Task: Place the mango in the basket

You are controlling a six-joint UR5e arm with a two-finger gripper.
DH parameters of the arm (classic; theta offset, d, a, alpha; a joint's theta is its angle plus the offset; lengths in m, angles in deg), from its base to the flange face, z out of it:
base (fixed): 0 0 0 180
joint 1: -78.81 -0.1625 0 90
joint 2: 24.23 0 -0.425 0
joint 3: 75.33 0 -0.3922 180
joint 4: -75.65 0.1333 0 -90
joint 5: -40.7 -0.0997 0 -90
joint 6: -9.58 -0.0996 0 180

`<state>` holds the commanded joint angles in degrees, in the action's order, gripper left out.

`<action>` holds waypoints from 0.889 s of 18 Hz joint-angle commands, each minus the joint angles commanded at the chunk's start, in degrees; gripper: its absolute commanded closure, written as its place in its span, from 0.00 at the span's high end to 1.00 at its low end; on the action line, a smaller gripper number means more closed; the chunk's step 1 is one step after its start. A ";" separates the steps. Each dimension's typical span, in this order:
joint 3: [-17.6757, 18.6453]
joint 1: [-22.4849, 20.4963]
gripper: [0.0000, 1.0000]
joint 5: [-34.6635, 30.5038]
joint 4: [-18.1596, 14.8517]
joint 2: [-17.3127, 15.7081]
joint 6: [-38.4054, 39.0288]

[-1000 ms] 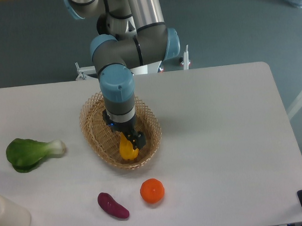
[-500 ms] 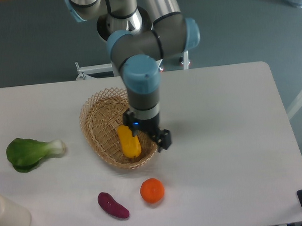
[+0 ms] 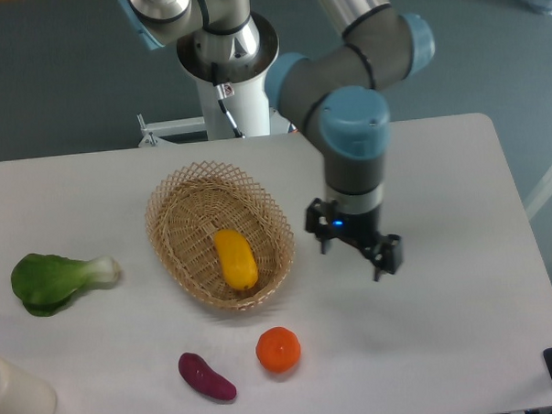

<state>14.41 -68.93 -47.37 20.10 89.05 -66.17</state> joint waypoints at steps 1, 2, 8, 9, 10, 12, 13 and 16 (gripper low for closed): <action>-0.97 -0.27 1.00 -0.09 -0.09 0.70 -0.97; -1.93 -0.27 1.00 -0.09 -0.61 1.06 -1.33; -5.19 -0.36 1.00 -0.18 -4.66 2.99 -3.87; -5.11 -0.53 1.00 -0.52 -4.66 2.91 -4.66; -5.02 -0.53 1.00 -0.88 -4.66 2.91 -5.02; -5.02 -0.53 1.00 -1.40 -4.66 2.91 -5.02; -5.02 -0.53 1.00 -1.41 -4.66 2.91 -5.02; -5.11 -0.53 1.00 -1.41 -4.39 3.26 -5.02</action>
<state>9.30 -69.46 -48.78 15.71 92.31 -71.19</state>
